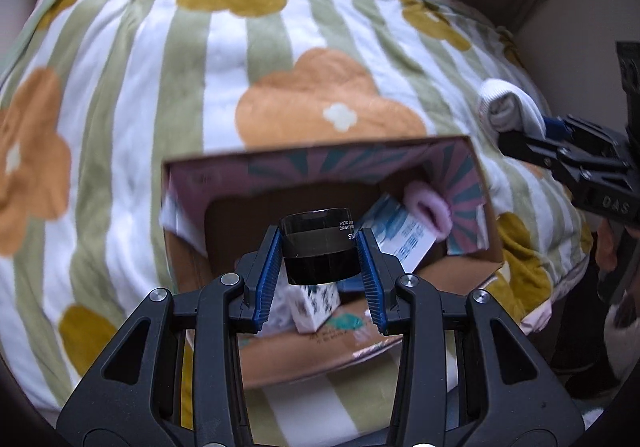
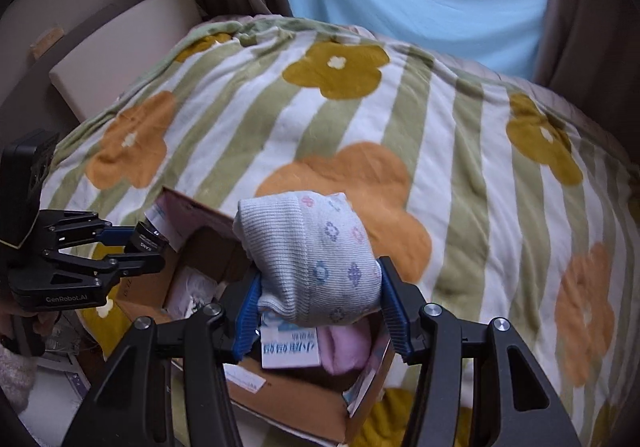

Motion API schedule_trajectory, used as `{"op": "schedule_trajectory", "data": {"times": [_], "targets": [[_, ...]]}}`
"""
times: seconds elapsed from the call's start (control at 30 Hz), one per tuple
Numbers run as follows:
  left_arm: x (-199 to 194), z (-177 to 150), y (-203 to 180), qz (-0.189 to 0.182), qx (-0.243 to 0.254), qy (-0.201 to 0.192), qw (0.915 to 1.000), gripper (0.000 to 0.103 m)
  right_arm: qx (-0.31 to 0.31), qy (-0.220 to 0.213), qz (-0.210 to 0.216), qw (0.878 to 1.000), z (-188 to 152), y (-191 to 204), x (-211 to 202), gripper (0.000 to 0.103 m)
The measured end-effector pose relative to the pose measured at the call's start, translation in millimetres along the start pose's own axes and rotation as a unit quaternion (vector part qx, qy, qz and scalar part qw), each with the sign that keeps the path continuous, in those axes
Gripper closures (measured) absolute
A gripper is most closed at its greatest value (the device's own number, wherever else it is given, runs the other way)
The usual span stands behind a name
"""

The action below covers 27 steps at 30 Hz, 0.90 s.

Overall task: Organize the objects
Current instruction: 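Lift the jar and sock and carry them over the cardboard box, then open both tools to drop the jar and sock into the box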

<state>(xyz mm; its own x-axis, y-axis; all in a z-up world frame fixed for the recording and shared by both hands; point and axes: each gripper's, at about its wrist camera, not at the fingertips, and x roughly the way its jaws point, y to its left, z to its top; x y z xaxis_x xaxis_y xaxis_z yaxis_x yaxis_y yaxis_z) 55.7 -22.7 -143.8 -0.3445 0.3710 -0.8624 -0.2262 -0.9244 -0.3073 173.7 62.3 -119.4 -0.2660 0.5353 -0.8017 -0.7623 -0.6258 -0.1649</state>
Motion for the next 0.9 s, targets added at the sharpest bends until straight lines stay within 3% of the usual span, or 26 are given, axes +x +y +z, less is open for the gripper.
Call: {"op": "schedule_trajectory", "data": {"times": [0.33, 0.9], "targets": [[30.4, -26.5, 5.3, 0.014, -0.016, 0.03, 0.9993, 0.068, 0.037, 0.047, 0.017, 0.998, -44.9, 14.5, 27.1, 0.053], [41.1, -4.6, 7.3, 0.042, -0.005, 0.026, 0.9988, 0.068, 0.107, 0.093, 0.0, 0.99, -35.6, 10.7, 53.6, 0.053]]}}
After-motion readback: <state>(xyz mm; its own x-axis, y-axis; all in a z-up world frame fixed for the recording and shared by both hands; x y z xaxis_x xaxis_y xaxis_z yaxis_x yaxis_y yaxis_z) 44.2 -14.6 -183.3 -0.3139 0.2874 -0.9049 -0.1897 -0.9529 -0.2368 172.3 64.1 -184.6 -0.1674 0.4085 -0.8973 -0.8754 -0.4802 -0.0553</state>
